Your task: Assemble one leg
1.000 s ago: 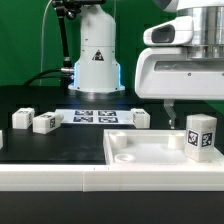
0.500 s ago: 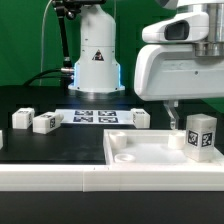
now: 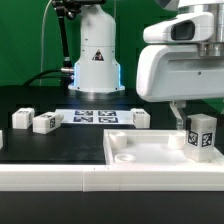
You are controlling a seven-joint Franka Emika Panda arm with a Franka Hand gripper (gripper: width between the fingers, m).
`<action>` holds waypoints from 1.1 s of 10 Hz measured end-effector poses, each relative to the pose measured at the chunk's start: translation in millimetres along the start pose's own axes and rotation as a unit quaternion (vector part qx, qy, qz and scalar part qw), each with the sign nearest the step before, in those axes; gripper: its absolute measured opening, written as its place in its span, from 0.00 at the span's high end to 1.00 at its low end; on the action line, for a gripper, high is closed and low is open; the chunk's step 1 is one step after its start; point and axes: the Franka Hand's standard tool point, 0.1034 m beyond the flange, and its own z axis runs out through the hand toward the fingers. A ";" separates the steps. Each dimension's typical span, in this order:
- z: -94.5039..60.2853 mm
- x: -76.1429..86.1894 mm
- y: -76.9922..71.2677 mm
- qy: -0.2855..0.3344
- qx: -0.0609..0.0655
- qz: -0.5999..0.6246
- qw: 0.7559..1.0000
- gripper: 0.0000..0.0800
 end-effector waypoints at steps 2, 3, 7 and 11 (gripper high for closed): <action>0.0 0.0 0.0 0.000 0.000 0.003 1.000 0.64; 0.0 0.0 0.0 0.000 0.000 0.010 1.000 0.64; 0.8 -0.5 2.4 0.003 0.000 0.186 0.983 0.64; 2.0 -1.3 5.8 0.004 -0.003 0.421 0.907 0.64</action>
Offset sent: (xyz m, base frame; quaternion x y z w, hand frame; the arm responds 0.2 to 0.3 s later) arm 0.0000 0.0000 0.0000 0.0000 0.0000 0.0000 1.0000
